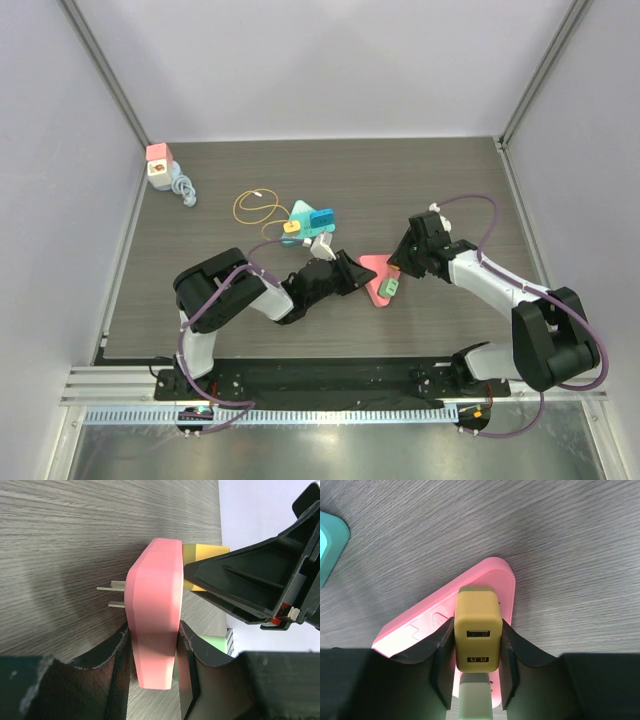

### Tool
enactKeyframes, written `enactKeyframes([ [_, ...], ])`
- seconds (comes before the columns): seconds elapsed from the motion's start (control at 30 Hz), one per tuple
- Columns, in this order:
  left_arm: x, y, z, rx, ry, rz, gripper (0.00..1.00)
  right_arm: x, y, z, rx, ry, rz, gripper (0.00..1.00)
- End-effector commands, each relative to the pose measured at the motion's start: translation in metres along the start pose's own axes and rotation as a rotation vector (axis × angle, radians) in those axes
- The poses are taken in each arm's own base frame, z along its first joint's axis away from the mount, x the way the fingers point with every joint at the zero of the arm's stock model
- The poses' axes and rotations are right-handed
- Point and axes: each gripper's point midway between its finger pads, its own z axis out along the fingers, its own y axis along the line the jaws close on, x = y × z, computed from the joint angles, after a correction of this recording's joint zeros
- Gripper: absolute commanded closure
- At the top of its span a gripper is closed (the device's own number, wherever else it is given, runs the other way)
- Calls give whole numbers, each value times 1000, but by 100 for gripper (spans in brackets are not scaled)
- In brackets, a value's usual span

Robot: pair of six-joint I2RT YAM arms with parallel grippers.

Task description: Pull the plug off the socket

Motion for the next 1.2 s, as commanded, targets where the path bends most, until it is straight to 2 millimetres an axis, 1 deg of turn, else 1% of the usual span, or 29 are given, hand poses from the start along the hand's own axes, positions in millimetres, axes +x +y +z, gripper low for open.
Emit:
enactKeyframes([
  [0.0, 3, 35, -6, -119, 2, 81, 100, -15, 9, -1, -12, -55, -16, 62],
  [0.07, 4, 34, -4, -117, 6, 80, 100, -15, 11, -1, -17, -50, -18, 62],
  [0.17, 4, 35, -4, -121, 5, 81, 100, -17, 12, -2, -18, -55, -17, 74],
  [0.2, 4, 37, -5, -128, 3, 77, 100, -18, 12, -2, -16, -59, -19, 86],
  [0.27, 2, 40, -7, -142, -10, 71, 100, -19, 12, -1, -12, -60, -25, 99],
  [0.43, -3, 51, -9, -183, -26, 18, 100, -24, 13, -10, -23, -86, -20, 99],
  [0.57, -8, 56, -12, -208, -48, 7, 100, -23, 14, -15, -34, -90, -15, 99],
  [0.63, -11, 58, -11, -232, -68, 7, 100, -23, 11, -17, -31, -97, -15, 99],
  [0.67, -10, 66, -12, -271, -63, 4, 100, -23, 9, -19, -26, -105, -16, 99],
  [0.73, -13, 65, -10, -289, -73, 13, 100, -24, 7, -21, -17, -113, -18, 99],
  [0.77, -11, 68, -11, -307, -64, 28, 100, -26, 4, -22, -5, -125, -21, 99],
  [0.87, -13, 69, -13, -328, -77, 39, 100, -31, -6, -28, 55, -142, -51, 99],
  [0.9, -13, 70, -14, -335, -77, 43, 100, -33, -7, -30, 60, -151, -56, 99],
  [1.0, -14, 70, -14, -344, -80, 47, 100, -34, 1, -35, 25, -146, -56, 99],
  [1.17, -13, 71, -13, -357, -79, 54, 100, -30, 5, -37, 2, -129, -40, 99],
])
